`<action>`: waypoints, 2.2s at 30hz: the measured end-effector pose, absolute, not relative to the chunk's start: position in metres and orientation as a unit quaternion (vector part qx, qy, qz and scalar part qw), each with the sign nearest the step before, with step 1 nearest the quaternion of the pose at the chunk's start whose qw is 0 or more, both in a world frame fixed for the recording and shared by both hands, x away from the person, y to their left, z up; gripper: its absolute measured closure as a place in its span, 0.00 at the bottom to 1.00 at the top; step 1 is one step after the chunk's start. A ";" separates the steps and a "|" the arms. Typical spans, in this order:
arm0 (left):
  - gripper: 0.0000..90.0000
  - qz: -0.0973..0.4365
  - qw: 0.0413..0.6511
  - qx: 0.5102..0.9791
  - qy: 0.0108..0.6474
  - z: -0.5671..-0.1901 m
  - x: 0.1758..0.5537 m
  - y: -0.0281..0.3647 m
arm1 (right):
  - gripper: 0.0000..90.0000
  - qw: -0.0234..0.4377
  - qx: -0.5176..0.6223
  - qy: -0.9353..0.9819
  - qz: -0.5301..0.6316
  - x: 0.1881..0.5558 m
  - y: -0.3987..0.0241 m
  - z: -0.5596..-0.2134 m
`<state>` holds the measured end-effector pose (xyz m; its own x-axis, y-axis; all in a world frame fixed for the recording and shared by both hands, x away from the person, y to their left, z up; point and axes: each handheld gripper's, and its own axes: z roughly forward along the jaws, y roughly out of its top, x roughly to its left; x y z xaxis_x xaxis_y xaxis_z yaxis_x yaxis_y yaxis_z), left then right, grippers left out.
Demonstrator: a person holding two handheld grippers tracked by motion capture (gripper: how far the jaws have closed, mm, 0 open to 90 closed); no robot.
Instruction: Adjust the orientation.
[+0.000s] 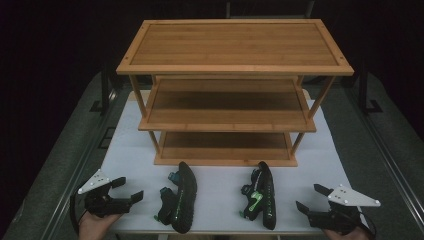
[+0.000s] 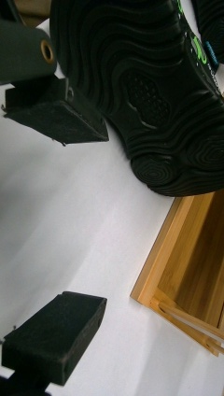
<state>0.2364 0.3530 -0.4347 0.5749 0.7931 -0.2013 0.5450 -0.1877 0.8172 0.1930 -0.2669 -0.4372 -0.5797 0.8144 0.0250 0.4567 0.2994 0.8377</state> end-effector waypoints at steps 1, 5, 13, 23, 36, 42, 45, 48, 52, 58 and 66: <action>0.06 0.133 0.460 0.759 0.441 -0.435 0.236 0.353 | 0.18 0.208 0.407 0.779 0.429 0.194 -0.268 -0.438; 0.06 0.129 0.457 0.760 0.442 -0.437 0.236 0.354 | 0.18 0.204 0.406 0.779 0.431 0.195 -0.269 -0.437; 0.06 0.118 0.459 0.769 0.430 -0.437 0.237 0.349 | 0.18 0.209 0.401 0.777 0.437 0.192 -0.265 -0.431; 0.23 0.083 0.511 0.768 0.377 -0.423 0.227 0.335 | 0.25 0.203 0.362 0.781 0.468 0.188 -0.243 -0.403; 0.45 0.063 0.494 0.809 0.311 -0.414 0.231 0.288 | 0.51 0.180 0.296 0.814 0.466 0.206 -0.197 -0.378; 0.57 0.079 0.493 0.802 0.328 -0.416 0.233 0.279 | 0.73 0.183 0.271 0.835 0.443 0.218 -0.171 -0.383; 0.62 0.091 0.494 0.798 0.333 -0.415 0.232 0.275 | 0.82 0.192 0.267 0.846 0.420 0.222 -0.164 -0.389; 0.66 0.097 0.493 0.796 0.337 -0.415 0.232 0.271 | 0.86 0.202 0.265 0.842 0.423 0.221 -0.166 -0.391; 0.66 0.101 0.491 0.796 0.341 -0.413 0.233 0.268 | 0.86 0.217 0.258 0.844 0.416 0.218 -0.167 -0.391; 0.51 0.098 0.486 0.795 0.348 -0.411 0.227 0.277 | 0.85 0.225 0.253 0.842 0.420 0.216 -0.171 -0.393; 0.53 0.116 0.473 0.802 0.345 -0.415 0.223 0.265 | 0.85 0.240 0.249 0.836 0.427 0.213 -0.171 -0.397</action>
<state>0.2234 0.2653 -0.4149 0.7350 0.6635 -0.1395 0.4432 -0.3144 0.8395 0.2126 -0.1714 -0.3966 -0.7612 0.6208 -0.1878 0.2117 0.5115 0.8328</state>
